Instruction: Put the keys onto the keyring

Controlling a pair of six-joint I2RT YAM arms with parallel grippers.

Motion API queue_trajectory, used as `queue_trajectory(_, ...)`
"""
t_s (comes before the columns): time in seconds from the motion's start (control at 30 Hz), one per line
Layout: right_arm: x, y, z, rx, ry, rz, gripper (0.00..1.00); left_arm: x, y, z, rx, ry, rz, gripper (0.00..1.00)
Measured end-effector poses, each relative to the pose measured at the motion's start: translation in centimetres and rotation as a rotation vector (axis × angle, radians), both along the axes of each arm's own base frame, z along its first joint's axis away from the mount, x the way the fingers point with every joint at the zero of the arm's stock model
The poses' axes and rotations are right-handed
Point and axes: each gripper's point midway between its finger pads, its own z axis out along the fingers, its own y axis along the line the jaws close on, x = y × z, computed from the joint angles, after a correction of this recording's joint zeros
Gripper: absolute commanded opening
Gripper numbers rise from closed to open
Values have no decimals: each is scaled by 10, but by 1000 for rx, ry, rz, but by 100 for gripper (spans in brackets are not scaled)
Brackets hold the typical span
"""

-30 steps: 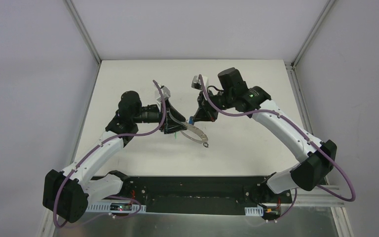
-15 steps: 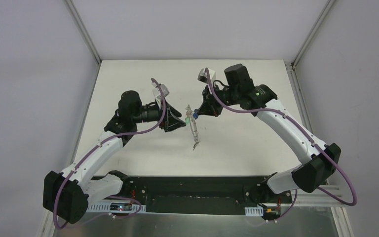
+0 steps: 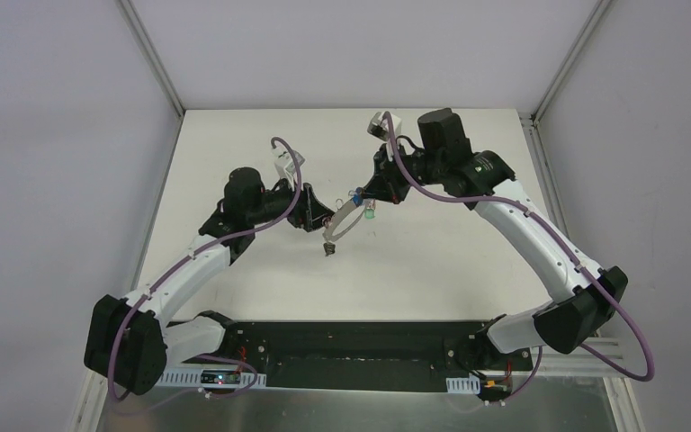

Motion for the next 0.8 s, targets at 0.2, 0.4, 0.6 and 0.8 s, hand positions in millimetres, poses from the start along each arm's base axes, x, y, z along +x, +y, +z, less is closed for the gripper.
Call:
queue_trajectory(0.2,0,1,3,16,16,-4,0,12,-4,-17,-26,126,42,67)
queue_trajectory(0.4,1,1,5,31,23,-5,0,18,-15,-34,-68,258,35,70)
queue_trajectory(0.6,3,0,6,36,22,-10,0,18,-30,-36,-117,344,2,70)
queue_trajectory(0.8,5,-2,6,37,22,-17,0,5,-55,-31,-155,399,-86,70)
